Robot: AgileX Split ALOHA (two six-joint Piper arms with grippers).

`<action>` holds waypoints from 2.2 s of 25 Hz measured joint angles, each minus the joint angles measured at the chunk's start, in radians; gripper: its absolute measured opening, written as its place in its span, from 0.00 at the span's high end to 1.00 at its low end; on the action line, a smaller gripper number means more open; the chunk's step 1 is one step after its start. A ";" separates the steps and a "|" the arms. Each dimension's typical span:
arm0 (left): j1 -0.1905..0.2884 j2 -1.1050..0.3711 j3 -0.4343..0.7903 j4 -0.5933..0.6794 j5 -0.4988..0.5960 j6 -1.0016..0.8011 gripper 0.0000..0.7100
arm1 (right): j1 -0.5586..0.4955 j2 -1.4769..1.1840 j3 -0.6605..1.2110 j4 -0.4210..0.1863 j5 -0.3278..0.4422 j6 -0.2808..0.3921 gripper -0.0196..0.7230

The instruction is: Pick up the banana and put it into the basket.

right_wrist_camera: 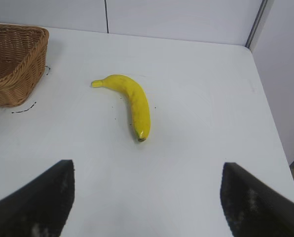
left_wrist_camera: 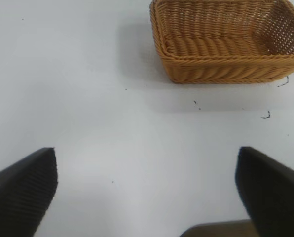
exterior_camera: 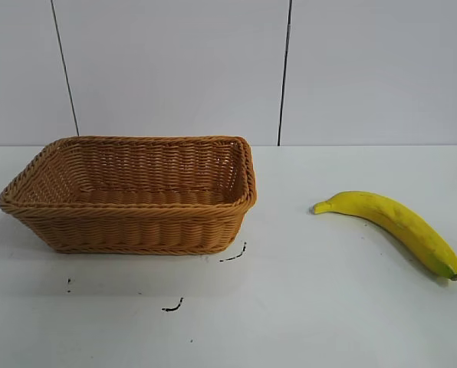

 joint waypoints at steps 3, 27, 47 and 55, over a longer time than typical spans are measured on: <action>0.000 0.000 0.000 0.000 0.000 0.000 0.02 | 0.000 0.000 0.000 0.000 0.000 0.000 0.19; 0.000 0.000 0.000 0.000 0.000 0.000 0.02 | 0.000 0.656 -0.333 0.009 -0.039 0.000 0.06; 0.000 0.000 0.000 0.000 0.000 0.000 0.02 | 0.000 1.700 -0.895 0.016 0.052 -0.123 0.06; 0.000 0.000 0.000 0.000 0.000 0.000 0.02 | 0.003 1.876 -0.958 0.018 0.043 -0.262 0.06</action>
